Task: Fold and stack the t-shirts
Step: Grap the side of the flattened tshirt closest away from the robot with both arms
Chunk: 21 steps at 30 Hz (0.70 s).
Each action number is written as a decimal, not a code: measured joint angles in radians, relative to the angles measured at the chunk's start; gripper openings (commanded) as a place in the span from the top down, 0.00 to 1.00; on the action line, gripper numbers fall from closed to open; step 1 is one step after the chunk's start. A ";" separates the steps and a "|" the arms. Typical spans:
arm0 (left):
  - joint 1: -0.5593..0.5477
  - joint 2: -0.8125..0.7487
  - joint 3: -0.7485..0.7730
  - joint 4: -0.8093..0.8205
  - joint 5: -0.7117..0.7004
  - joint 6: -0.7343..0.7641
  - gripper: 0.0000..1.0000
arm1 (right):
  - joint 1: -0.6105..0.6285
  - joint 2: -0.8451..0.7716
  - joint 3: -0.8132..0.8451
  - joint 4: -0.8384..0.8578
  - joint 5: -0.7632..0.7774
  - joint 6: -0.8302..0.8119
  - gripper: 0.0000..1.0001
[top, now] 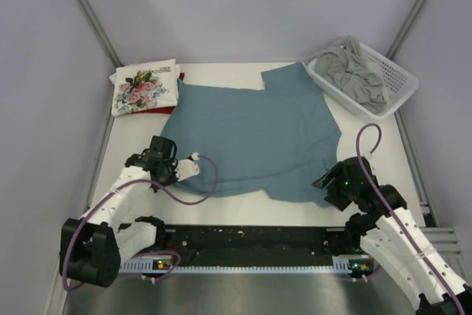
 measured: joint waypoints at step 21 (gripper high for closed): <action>0.000 0.039 0.042 -0.011 0.042 -0.043 1.00 | 0.032 -0.063 -0.194 -0.064 0.089 0.317 1.00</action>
